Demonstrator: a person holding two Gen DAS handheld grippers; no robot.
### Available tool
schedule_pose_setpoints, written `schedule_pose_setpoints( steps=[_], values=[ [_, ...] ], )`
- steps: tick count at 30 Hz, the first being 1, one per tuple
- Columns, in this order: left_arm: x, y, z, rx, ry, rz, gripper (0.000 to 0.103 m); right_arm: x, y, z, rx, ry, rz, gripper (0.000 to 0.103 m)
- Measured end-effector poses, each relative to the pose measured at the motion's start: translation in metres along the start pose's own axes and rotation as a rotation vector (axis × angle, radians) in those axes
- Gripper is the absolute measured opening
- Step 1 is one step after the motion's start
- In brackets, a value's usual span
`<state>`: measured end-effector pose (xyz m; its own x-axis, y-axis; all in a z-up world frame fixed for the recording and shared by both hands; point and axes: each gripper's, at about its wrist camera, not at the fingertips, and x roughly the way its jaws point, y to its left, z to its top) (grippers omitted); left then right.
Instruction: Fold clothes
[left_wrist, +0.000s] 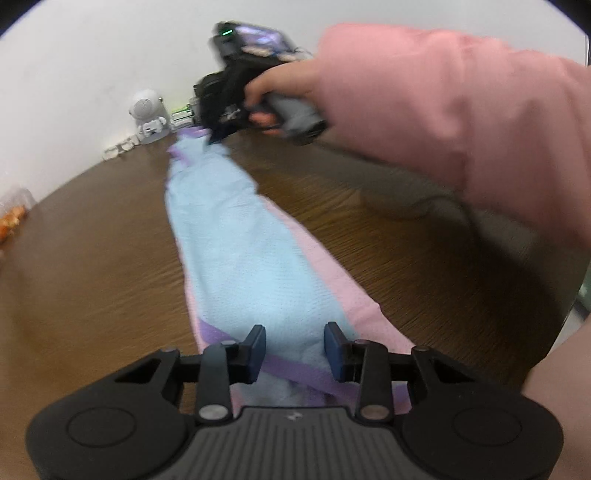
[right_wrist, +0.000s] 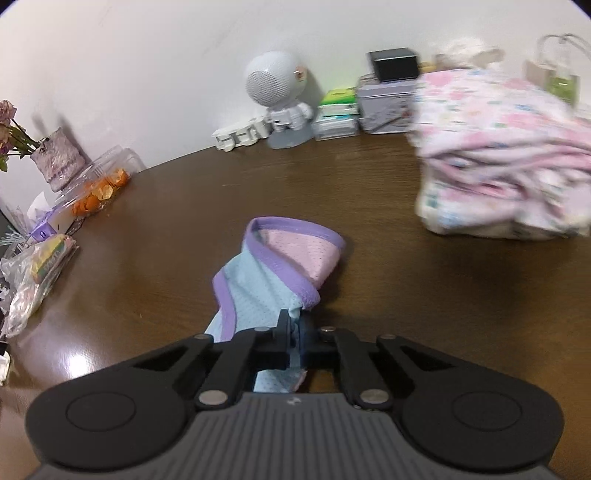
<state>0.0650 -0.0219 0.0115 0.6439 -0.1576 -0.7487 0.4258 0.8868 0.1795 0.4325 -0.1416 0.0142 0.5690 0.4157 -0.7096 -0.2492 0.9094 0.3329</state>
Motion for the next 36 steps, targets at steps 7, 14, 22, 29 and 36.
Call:
schedule_pose_setpoints(
  steps=[7, 14, 22, 29, 36],
  values=[
    [-0.01, 0.036, -0.008, 0.186, 0.069, 0.04, 0.034, -0.09, -0.037, -0.055, -0.044, -0.072, -0.064, 0.003],
    [-0.004, 0.063, -0.007, 0.557, 0.117, 0.016, 0.033, -0.172, -0.075, -0.134, -0.035, -0.136, -0.168, 0.003],
    [0.027, 0.084, 0.005, 0.694, 0.18, 0.105, 0.025, -0.222, -0.104, -0.206, 0.071, -0.168, -0.184, 0.004],
    [-0.004, 0.097, 0.007, 0.42, 0.005, 0.109, 0.048, -0.256, -0.116, -0.24, 0.147, -0.245, -0.138, 0.046],
    [-0.023, 0.123, -0.028, -0.148, -0.079, 0.156, 0.037, -0.266, -0.147, -0.228, 0.148, -0.283, -0.203, 0.06]
  ],
)
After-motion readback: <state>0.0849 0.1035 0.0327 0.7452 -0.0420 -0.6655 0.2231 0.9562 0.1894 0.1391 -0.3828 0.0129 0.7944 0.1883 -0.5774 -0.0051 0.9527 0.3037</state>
